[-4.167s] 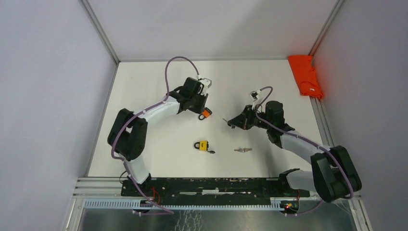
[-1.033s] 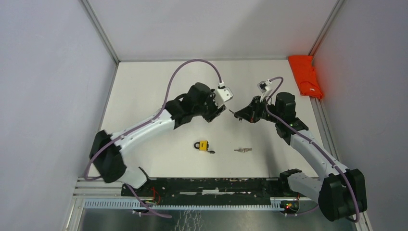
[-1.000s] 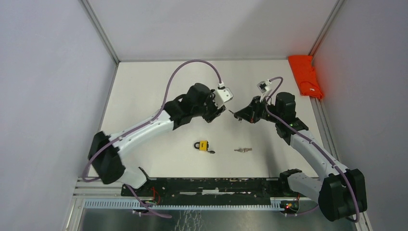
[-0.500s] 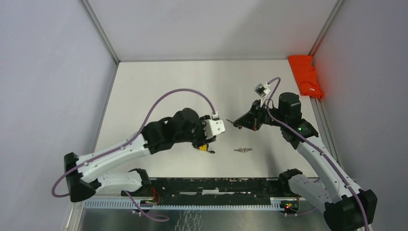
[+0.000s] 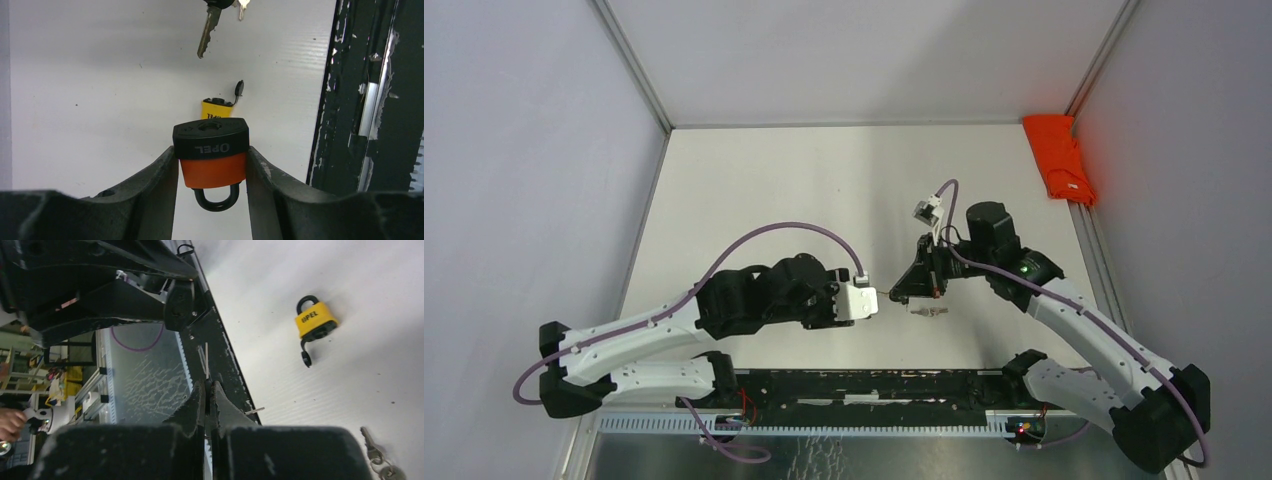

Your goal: Unlock with the key

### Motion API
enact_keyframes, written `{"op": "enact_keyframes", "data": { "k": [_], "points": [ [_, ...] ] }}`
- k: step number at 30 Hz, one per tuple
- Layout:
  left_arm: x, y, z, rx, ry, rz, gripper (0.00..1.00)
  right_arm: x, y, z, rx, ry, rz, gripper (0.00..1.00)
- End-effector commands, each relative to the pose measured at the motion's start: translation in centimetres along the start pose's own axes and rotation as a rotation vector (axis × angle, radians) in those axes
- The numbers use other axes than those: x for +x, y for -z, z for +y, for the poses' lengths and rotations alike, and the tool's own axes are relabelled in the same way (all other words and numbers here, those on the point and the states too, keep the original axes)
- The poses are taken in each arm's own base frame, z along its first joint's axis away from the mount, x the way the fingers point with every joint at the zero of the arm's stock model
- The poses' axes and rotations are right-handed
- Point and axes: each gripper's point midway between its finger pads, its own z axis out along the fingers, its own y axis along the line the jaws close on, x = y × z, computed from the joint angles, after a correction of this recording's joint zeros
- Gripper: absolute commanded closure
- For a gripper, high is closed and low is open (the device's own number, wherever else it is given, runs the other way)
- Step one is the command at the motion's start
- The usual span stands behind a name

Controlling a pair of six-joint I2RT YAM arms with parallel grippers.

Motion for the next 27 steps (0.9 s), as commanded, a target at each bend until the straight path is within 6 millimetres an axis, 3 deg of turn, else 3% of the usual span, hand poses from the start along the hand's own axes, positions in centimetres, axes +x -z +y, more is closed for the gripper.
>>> {"op": "enact_keyframes", "data": {
  "k": [1,13,27],
  "points": [
    [-0.3,0.5,0.3,-0.025,-0.065,0.008,0.98,-1.8,-0.3,3.0,-0.099,0.051,-0.011,1.00],
    [-1.0,0.1,-1.0,0.019,-0.096,0.016,0.98,-0.5,-3.1,5.9,-0.236,0.039,0.060,1.00],
    [-0.7,0.7,-1.2,0.025,-0.082,0.022,0.98,0.8,-4.3,4.0,-0.167,0.047,0.093,1.00]
  ]
}}
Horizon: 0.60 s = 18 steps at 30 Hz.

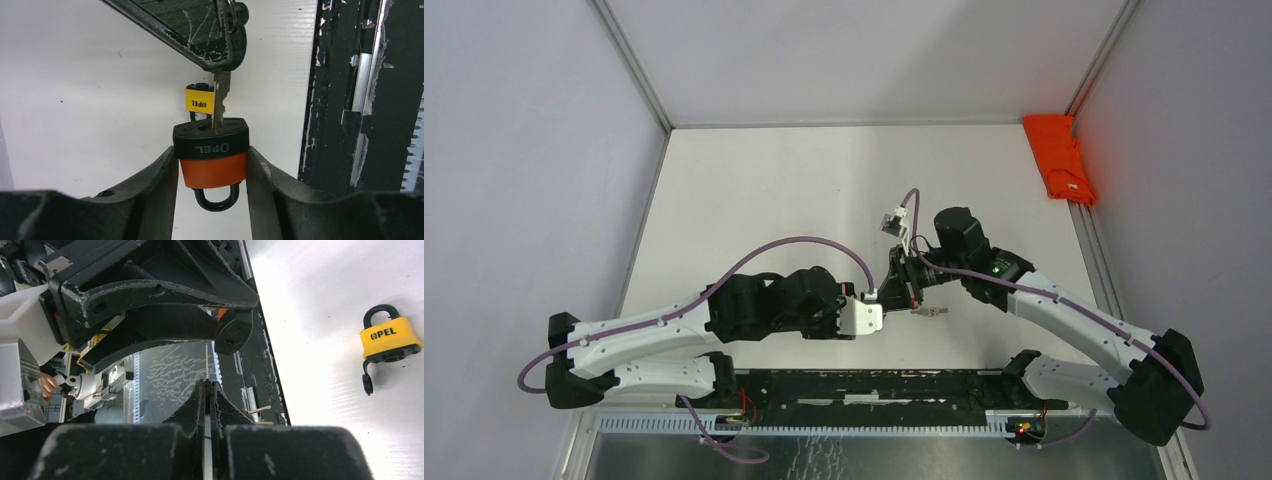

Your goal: Unlock with the key

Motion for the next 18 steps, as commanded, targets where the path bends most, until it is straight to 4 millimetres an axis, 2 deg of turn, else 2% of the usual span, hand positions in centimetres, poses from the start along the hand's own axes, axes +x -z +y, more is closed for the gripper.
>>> {"op": "enact_keyframes", "data": {
  "k": [1,9,18],
  "points": [
    [-1.9,1.5,1.0,-0.034,-0.008,-0.071,0.98,-1.0,-0.1,-0.5,0.030,0.057,-0.023,1.00],
    [-2.1,1.8,1.1,-0.034,0.004,-0.081,0.98,-0.9,-0.5,-1.4,0.049,0.054,-0.012,1.00],
    [-2.1,1.7,0.7,-0.017,0.007,-0.085,0.98,-1.6,-0.8,-1.5,0.049,0.048,-0.021,1.00]
  ]
}}
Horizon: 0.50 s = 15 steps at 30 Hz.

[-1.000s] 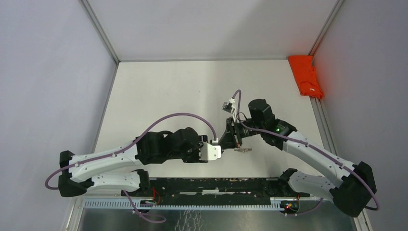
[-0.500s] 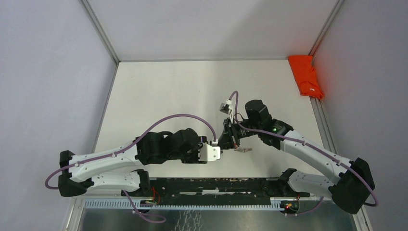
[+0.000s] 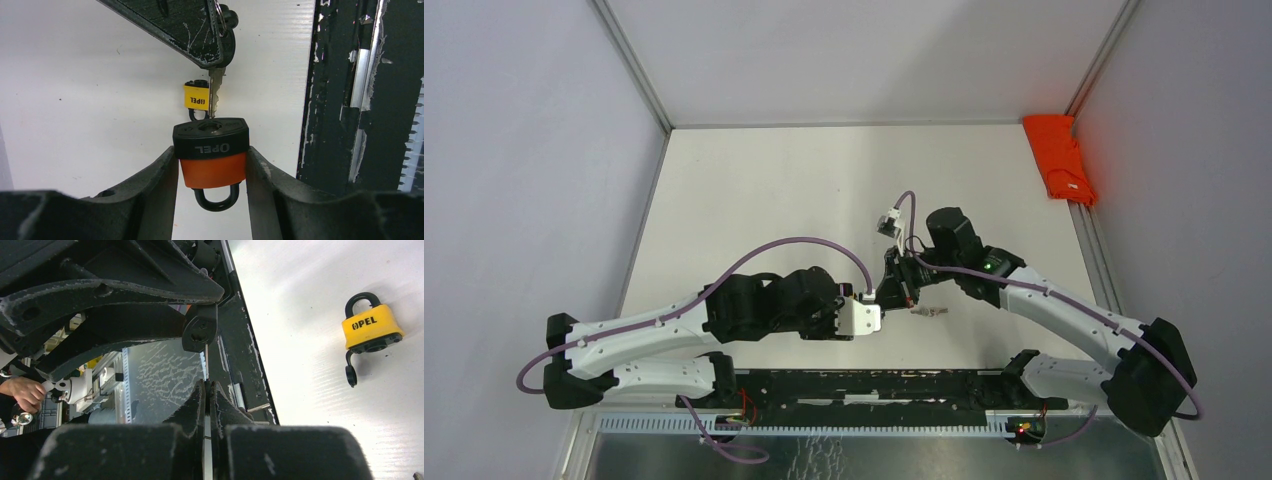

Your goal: Unlock with the key

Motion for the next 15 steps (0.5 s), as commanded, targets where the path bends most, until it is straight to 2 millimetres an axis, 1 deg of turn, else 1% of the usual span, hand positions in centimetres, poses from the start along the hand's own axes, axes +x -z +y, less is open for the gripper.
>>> {"op": "enact_keyframes", "data": {
  "k": [1,10,15],
  "points": [
    [-2.4,1.4,0.9,-0.024,0.010,-0.095,0.98,-2.2,-0.1,0.9,-0.014,0.062,-0.047,1.00],
    [-2.4,1.4,0.7,-0.016,0.013,-0.096,0.98,-3.2,0.1,1.6,-0.018,0.076,-0.073,1.00],
    [-2.4,1.3,0.7,-0.018,0.013,-0.094,0.98,-3.1,0.1,1.8,-0.017,0.081,-0.067,1.00]
  ]
}}
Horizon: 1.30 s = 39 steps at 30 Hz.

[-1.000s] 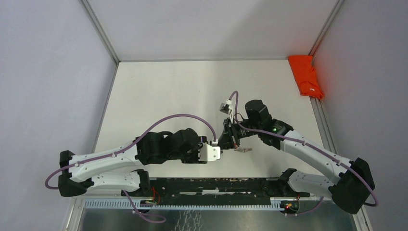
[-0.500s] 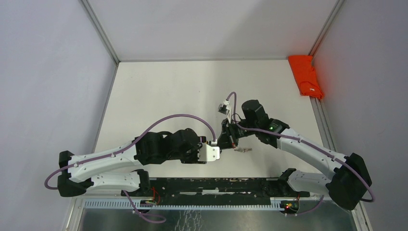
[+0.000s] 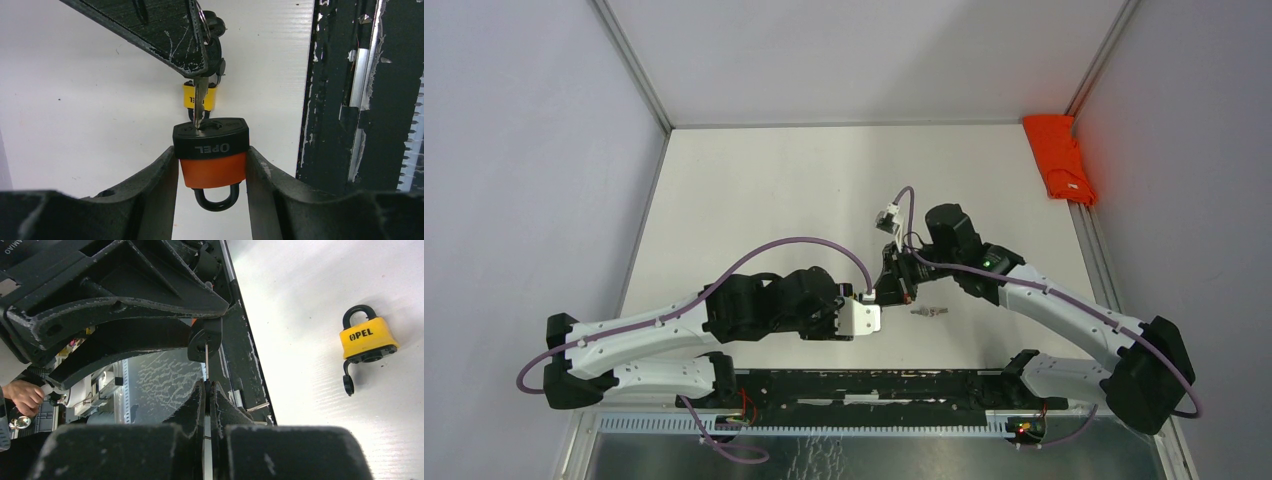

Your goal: Unlock with the key

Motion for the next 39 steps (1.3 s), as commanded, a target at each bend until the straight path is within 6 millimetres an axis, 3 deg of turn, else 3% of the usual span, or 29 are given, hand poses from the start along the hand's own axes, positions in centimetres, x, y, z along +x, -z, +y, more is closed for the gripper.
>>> {"op": "enact_keyframes", "data": {
  "k": [1,16,31,39],
  "points": [
    [-2.5,1.3,0.9,-0.024,0.013,-0.093,0.98,-2.0,0.1,1.4,-0.016,0.066,-0.047,1.00],
    [-3.0,1.6,1.1,-0.027,0.012,-0.105,0.98,-1.1,-1.1,1.2,-0.023,0.059,-0.015,1.00],
    [-3.0,1.6,1.1,-0.025,0.016,-0.103,0.98,-2.3,-1.1,2.6,-0.048,0.080,-0.059,1.00],
    [-3.5,1.8,1.3,-0.029,0.020,-0.117,0.98,-1.2,-1.5,1.6,-0.032,0.060,-0.038,1.00]
  ]
}}
